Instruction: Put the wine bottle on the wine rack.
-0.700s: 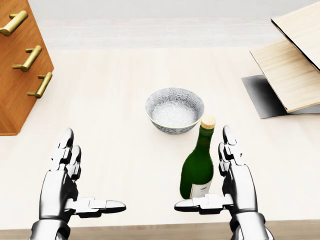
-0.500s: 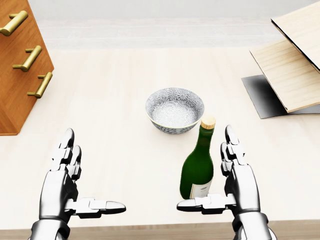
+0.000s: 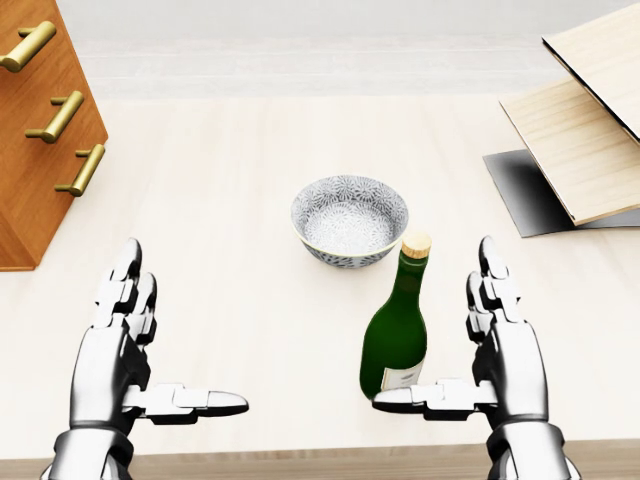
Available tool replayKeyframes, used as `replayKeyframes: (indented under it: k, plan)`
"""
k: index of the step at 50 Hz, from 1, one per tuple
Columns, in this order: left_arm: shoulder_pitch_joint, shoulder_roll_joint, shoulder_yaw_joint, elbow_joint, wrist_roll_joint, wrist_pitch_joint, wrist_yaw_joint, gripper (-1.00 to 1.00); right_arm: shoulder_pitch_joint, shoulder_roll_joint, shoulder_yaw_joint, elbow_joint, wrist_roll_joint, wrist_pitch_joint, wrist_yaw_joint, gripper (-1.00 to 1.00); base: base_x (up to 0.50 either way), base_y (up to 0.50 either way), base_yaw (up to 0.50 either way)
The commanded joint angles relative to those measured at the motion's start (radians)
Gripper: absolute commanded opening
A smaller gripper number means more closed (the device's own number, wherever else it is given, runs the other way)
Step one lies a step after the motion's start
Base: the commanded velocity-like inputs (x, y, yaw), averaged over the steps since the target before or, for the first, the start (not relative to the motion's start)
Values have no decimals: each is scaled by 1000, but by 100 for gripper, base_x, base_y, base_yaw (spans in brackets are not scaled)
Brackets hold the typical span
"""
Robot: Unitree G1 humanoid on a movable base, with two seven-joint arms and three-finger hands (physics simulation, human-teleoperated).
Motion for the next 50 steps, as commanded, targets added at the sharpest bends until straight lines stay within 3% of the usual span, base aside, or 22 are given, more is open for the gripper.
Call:
replayKeyframes:
  k: [1, 7, 11, 40, 50]
  plan:
    - [13, 1, 13, -123, -15, 52, 0, 100, 23, -9, -17, -63, 21, 12, -6, 100, 0, 0, 0]
    - [32, -2, 5, -204, -2, 79, 1, 100, 35, -12, -29, -132, 31, 48, -4, 100, 0, 0, 0]
    - [37, -3, 10, -247, -6, 96, 3, 100, 43, -12, -34, -171, 37, 51, 0, 100, 0, 0, 0]
    - [63, -15, -22, -436, 12, 97, -7, 100, 59, -7, -40, -368, 21, 51, 16, 100, 0, 0, 0]
    - [48, -13, -10, -439, -3, 97, -7, 100, 61, 1, -40, -351, 9, 51, 14, 100, -41, 10, 0]
